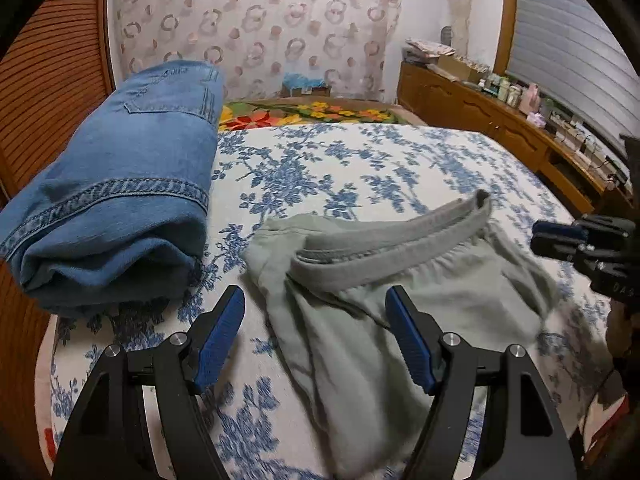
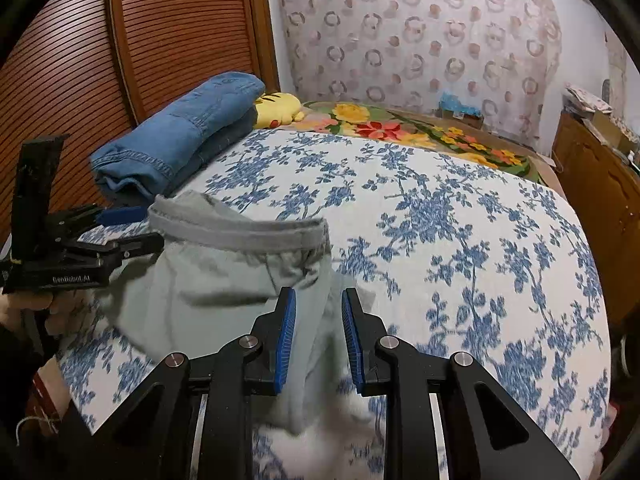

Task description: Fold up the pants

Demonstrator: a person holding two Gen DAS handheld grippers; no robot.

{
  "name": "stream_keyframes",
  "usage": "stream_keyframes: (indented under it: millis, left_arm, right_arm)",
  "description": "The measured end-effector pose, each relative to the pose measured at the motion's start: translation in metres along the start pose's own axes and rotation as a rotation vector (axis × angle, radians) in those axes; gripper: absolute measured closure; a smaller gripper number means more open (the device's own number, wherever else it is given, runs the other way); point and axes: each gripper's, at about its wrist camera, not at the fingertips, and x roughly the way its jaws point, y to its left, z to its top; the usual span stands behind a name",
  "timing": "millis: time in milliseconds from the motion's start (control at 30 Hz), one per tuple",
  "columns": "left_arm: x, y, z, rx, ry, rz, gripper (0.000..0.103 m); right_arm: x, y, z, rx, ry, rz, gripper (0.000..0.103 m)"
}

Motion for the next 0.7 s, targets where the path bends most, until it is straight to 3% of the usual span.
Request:
stream_keyframes:
  millis: [167, 400, 567, 700]
  left_arm:
    - [-0.024, -0.010, -0.012, 0.013, -0.027, -0.041, 0.029]
    - [-0.037, -0.019, -0.042, 0.025, 0.003, -0.087, 0.029]
    - [-0.042, -0.026, -0.059, 0.046, 0.025, -0.096, 0.036]
    - [-0.040, -0.027, -0.065, 0.054, 0.037, -0.083, 0.052]
  right_arm:
    - [-0.020, 0.004, -0.020, -0.010, 0.016, 0.024, 0.079]
    - [-0.038, 0.004, -0.047, 0.005, 0.026, 0.069, 0.079]
    - [-0.039, 0.003, -0.052, 0.018, 0.028, 0.076, 0.079]
    - [-0.033, 0.005, -0.050, 0.014, 0.035, 0.070, 0.079]
